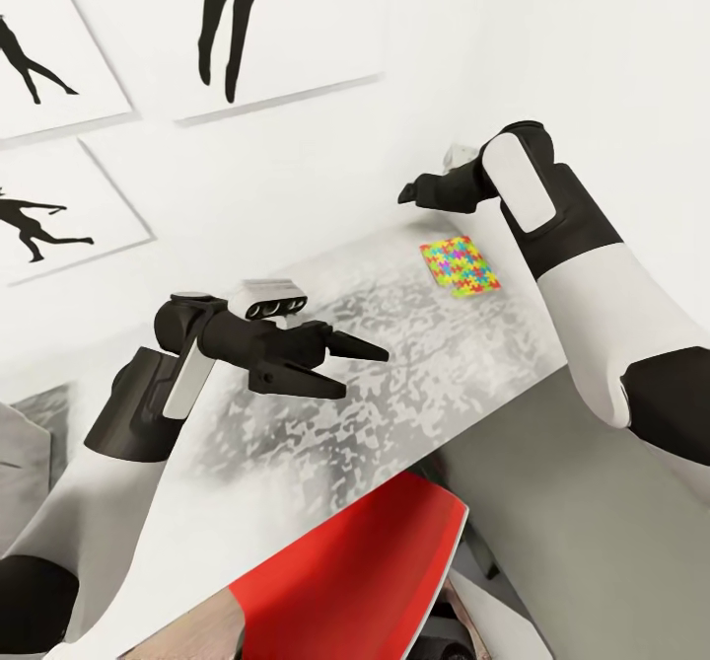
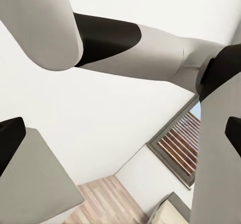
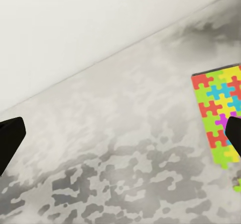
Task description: Put all the toys in the child's room - the three board games (two on the bed and one on the table), the two jigsaw puzzles on the table, and the tennis ball on the table - inside the toy box on the table in the child's room.
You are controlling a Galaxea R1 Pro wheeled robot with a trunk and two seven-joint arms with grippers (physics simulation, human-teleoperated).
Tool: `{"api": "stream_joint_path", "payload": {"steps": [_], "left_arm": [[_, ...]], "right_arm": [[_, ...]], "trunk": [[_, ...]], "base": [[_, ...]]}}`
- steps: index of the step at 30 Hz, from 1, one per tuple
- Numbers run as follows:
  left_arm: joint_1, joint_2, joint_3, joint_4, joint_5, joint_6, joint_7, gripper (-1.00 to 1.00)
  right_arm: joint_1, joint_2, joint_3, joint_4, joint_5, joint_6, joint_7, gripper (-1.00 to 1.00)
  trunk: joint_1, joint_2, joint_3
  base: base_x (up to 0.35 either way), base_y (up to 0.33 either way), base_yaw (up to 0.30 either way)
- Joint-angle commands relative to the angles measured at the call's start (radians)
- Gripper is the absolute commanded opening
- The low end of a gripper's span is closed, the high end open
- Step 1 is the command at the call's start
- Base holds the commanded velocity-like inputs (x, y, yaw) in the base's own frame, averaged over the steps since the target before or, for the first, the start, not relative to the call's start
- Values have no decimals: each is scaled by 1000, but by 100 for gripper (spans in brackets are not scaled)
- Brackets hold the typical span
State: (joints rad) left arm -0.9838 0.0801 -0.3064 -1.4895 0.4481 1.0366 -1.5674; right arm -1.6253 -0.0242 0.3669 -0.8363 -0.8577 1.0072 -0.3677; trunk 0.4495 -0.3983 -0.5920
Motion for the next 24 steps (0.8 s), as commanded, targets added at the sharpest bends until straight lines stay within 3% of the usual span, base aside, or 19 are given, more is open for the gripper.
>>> {"api": "stream_joint_path", "payload": {"steps": [1,15,21,24], "left_arm": [[-1,1,-2,0,2,11,-3,100],[-1,1,9,0,6,11,-3,100],[-1,1,11,1,5,11,-3,100],[-1,0,12,1,4,11,-3,100]], "right_arm": [[-1,-1,4,-1,-11,1,-10,100],[-19,-3,4,-2,-9,1,-10,100],[-50,1,4,-1,49,1,-10,100],[-61,8,0,0,122,1,-10,100]], "trunk": [[0,-2,-3],[0,-2,-26],[0,-2,-36],[0,-2,-41]], "base": [[0,0,0],[0,0,0],[0,0,0],[0,0,0]]}}
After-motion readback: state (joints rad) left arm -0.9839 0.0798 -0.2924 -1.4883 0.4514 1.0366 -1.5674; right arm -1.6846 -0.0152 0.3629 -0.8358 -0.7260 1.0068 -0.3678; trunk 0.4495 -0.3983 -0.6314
